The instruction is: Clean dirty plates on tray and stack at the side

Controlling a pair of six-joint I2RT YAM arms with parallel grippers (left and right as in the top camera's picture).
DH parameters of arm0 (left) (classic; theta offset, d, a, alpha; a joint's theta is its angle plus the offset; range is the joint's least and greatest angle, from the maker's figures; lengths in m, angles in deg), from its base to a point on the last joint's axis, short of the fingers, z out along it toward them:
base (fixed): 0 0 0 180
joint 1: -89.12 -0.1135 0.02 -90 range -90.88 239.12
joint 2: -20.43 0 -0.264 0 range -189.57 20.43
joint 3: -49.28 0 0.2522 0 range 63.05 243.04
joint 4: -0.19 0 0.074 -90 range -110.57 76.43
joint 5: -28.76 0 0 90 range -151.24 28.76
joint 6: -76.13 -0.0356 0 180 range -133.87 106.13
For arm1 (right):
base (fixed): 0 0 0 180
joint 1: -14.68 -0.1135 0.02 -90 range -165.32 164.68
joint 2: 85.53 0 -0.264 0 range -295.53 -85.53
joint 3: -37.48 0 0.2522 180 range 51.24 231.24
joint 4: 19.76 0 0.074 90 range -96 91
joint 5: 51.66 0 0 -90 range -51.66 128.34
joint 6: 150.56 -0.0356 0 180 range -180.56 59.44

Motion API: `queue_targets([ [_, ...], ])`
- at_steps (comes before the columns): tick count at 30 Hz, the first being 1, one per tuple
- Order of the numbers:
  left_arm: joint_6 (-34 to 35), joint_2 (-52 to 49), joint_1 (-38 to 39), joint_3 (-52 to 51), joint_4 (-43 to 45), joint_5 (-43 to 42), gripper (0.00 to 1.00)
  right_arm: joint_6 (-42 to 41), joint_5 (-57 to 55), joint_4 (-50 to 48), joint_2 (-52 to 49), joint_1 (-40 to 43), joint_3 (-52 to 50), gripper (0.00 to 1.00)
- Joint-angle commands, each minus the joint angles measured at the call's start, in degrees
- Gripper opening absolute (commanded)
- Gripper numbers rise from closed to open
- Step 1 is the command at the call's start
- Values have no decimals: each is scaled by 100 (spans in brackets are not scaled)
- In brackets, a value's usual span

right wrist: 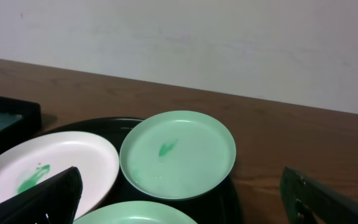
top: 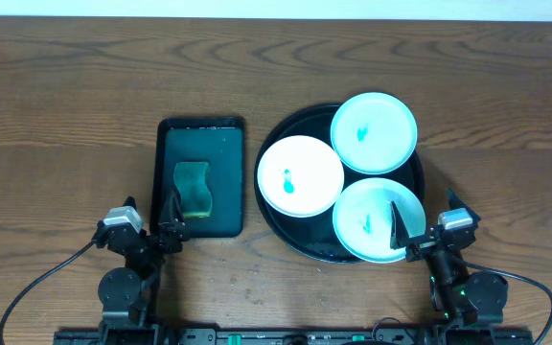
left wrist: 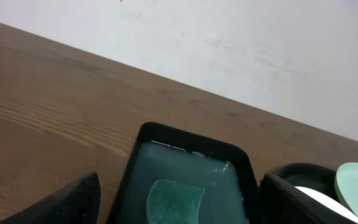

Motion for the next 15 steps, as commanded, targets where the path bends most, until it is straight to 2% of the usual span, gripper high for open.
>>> queue_targets([
  [1,-28,0,22,-50,-289,101,82,28,-20,13,28,57,-13,99],
  [15,-17,0,22,-50,-229,57,82,26,20,-83,28,57,-13,99],
])
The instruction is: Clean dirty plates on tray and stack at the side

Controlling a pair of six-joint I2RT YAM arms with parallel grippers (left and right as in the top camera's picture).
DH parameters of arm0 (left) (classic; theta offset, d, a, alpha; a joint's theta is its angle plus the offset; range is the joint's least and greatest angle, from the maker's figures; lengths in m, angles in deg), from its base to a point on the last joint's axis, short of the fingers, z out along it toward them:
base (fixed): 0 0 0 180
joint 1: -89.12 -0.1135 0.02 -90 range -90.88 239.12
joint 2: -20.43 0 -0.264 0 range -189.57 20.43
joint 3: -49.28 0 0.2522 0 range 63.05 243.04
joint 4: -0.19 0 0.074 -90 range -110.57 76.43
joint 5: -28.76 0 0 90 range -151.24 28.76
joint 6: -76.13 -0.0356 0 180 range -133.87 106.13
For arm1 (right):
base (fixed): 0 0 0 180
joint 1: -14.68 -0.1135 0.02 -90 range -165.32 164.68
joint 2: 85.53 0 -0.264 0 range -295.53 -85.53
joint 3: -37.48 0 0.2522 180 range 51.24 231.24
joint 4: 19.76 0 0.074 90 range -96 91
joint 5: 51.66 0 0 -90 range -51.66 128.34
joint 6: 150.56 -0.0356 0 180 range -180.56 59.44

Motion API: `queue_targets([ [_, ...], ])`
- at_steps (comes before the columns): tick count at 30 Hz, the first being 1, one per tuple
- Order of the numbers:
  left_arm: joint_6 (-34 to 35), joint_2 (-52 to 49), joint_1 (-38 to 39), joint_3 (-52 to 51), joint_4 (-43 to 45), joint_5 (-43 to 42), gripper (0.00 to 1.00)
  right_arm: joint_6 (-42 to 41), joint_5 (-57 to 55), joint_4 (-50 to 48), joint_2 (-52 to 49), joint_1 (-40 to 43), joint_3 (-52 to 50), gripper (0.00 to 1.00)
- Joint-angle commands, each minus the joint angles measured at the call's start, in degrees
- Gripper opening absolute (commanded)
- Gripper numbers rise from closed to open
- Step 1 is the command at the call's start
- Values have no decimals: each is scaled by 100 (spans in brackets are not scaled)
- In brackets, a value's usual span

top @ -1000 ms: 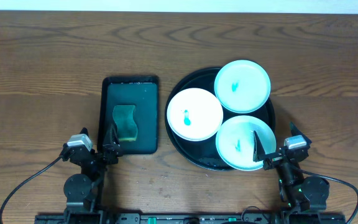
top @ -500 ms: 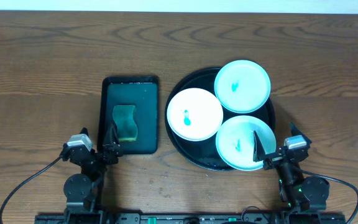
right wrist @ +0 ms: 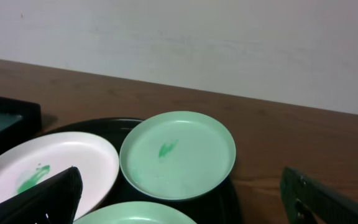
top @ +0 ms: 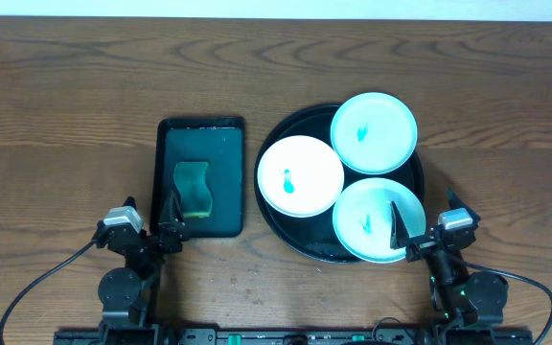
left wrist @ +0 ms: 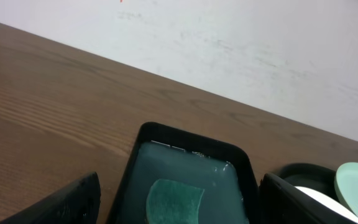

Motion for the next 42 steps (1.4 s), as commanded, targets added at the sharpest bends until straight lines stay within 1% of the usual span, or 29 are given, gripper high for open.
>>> queue_targets([
  [1,-17,0,22,-50,-251,57,82,26,24,-37,28,57,-13,99],
  [5,-7,0,22,-50,-251,39,82,-22,221,37,28,57,-13,99],
  [7,-4,0,22,-50,-282,37,82,-286,260,37,28,57,-13,99],
  [9,35,-7,24,-50,-293,-13,82,-321,258,33,22,57,-13,99],
  [12,407,-7,22,-50,83,-229,82,-337,446,-7,22,57,-9,99],
  [15,468,-11,22,68,667,-706,82,-313,933,9,22,57,162,99],
  [18,461,-116,22,562,562,-715,82,-286,1165,20,-44,57,588,99],
  [20,254,-404,22,1097,258,-715,82,-111,1300,66,-234,57,1043,99],
  [22,44,-879,22,1729,-238,-688,82,-76,1318,282,-592,57,1600,99],
  [25,-35,-1943,22,2929,-1314,-695,82,-76,1309,986,-1506,57,2643,99],
  [28,-31,-2999,22,4070,-2430,-719,82,-160,1314,2074,-2610,57,3781,99],
  [30,-31,-3687,22,4802,-3174,-723,82,-214,1427,3056,-3442,57,4616,99],
  [32,-31,-4232,22,5355,-3799,-723,82,-212,1646,4000,-4227,57,5322,99],
  [34,-28,-4693,22,5748,-4308,-723,82,-214,1744,4599,-4881,57,5783,99],
  [37,-28,-5206,22,5956,-4710,-837,82,-249,1759,4798,-5674,57,6166,99],
  [39,-28,-5449,22,5954,-4791,-911,82,-595,2024,4835,-6078,57,6205,99],
  [42,-2,-5764,22,5947,-4859,-1014,82,-907,2162,4527,-6588,55,6205,99],
])
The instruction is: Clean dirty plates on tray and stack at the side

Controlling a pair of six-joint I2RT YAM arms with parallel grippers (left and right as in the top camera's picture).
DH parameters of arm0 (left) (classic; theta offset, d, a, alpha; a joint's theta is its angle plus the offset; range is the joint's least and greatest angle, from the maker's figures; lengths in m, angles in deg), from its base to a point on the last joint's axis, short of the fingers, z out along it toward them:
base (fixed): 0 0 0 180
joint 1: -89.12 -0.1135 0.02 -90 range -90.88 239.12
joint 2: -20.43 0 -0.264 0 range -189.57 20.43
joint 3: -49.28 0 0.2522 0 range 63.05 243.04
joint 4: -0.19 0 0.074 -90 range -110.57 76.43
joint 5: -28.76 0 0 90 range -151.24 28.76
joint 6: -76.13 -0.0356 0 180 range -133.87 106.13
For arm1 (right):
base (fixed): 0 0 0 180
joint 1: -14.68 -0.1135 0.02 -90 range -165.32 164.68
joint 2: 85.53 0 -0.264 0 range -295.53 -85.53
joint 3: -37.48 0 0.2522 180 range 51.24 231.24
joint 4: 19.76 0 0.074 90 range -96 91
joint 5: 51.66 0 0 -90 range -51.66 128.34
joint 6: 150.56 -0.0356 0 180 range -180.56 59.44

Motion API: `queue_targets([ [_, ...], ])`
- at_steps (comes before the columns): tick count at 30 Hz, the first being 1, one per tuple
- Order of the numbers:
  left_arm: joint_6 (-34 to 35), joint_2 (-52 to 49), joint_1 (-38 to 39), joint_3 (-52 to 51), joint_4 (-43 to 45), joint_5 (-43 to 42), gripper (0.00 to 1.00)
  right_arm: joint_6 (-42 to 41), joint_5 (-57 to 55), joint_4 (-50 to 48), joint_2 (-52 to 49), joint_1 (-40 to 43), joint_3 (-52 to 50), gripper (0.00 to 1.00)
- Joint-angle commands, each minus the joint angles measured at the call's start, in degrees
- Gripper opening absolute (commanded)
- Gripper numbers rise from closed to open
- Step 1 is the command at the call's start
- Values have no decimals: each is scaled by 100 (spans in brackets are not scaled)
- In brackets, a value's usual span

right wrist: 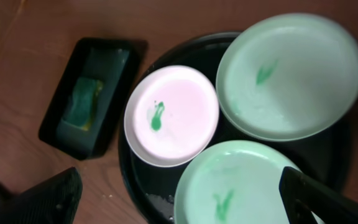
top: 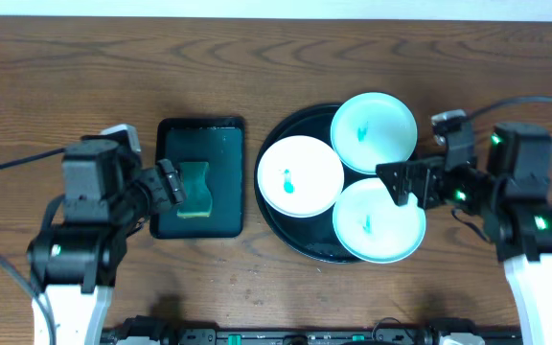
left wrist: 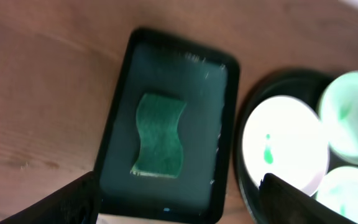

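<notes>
A round black tray (top: pixel 274 222) holds three plates, each with a green smear. The white plate (top: pixel 300 175) lies at its left, one pale green plate (top: pixel 374 132) at the far side and another (top: pixel 379 220) at the near right. A green sponge (top: pixel 193 189) lies in a black rectangular tray (top: pixel 220 158) to the left. My left gripper (top: pixel 166 184) hangs open above that tray's left edge, the sponge (left wrist: pixel 160 135) just ahead of it. My right gripper (top: pixel 401 182) hangs open over the round tray's right side, above the near green plate (right wrist: pixel 241 186). Neither holds anything.
The wooden table (top: pixel 65 77) stretches bare to the left and far side. There is open wood (top: pixel 506 86) to the right of the round tray. Both arms' cables trail toward the table's near edge.
Both arms have left their low rest at the table's near edge and now hang raised over the trays, cameras looking down. Plates and sponge lie where they were.
At both earlier moments the two grippers sat low at the near edge, open, looking across the trays, with nothing changed between them. Now the left is above the sponge tray and the right above the plate tray, both still open and empty.
</notes>
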Motion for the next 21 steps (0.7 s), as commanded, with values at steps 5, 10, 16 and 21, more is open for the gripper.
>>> queue_targets([
  [5,-92,-686,22,85,-247,-308,82,-595,562,-258,-850,-140,92,95],
  [10,-76,-1478,22,81,-302,-302,82,-597,-887,-208,-1150,-1108,90,81],
  [16,-76,-1840,22,81,-262,-304,82,-1064,-3067,-472,-1956,-2264,90,58],
  [21,-76,-1759,22,83,-280,-308,82,-1176,-2780,-953,-2929,-2378,90,34],
])
